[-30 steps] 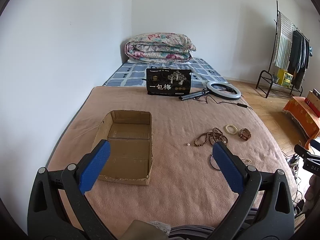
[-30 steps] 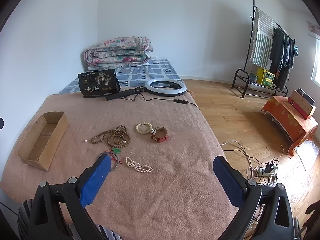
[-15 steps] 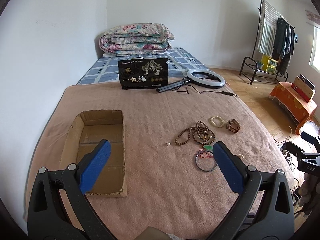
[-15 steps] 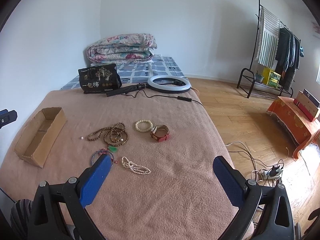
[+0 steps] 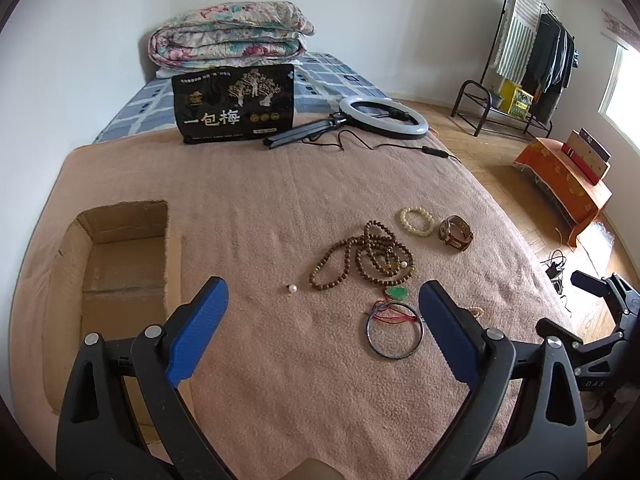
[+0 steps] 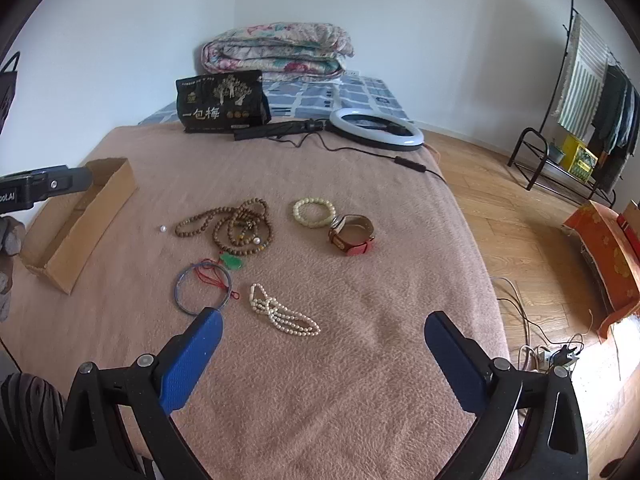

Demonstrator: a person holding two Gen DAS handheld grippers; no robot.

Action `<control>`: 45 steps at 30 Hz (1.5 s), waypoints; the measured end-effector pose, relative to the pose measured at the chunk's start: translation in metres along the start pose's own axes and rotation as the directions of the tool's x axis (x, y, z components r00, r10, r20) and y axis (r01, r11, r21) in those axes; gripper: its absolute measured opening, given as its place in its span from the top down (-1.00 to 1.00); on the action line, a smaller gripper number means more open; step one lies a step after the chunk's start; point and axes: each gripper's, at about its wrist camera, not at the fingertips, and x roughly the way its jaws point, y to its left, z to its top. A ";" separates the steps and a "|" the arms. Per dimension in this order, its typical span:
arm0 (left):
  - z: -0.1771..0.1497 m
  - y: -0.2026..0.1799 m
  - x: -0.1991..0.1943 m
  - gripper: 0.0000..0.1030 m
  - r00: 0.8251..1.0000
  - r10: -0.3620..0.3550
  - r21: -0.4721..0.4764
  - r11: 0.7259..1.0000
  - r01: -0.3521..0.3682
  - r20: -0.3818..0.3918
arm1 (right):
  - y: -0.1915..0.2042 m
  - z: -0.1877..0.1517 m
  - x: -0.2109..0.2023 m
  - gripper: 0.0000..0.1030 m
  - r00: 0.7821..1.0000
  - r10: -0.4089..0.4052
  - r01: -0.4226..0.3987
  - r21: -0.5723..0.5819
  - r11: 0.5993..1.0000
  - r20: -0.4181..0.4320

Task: Organize jewelry
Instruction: 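Grasp the brown bead mala with the left tool while the right tool grasps the pearl necklace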

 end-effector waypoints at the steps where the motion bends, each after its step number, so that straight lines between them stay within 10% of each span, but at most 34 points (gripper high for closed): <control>1: 0.001 -0.002 0.008 -0.82 1.000 -0.008 -0.002 1.000 0.008 -0.013 | 0.003 0.000 0.006 -0.94 1.000 0.006 -0.006 -0.013 1.000 -0.010; 14: 0.012 -0.026 0.101 -0.71 0.985 -0.087 0.001 0.996 0.088 -0.151 | 0.017 -0.005 0.067 -0.75 0.992 0.042 -0.056 -0.111 0.992 -0.122; 32: 0.021 -0.048 0.193 -0.65 0.962 0.039 0.195 0.981 0.015 -0.269 | 0.011 -0.005 0.103 -0.69 0.983 0.050 -0.073 -0.128 0.989 -0.177; 45: 0.024 -0.045 0.212 -0.09 0.954 -0.010 0.174 0.983 0.065 -0.301 | 0.025 0.000 0.123 -0.69 0.979 0.074 -0.116 -0.218 0.969 -0.191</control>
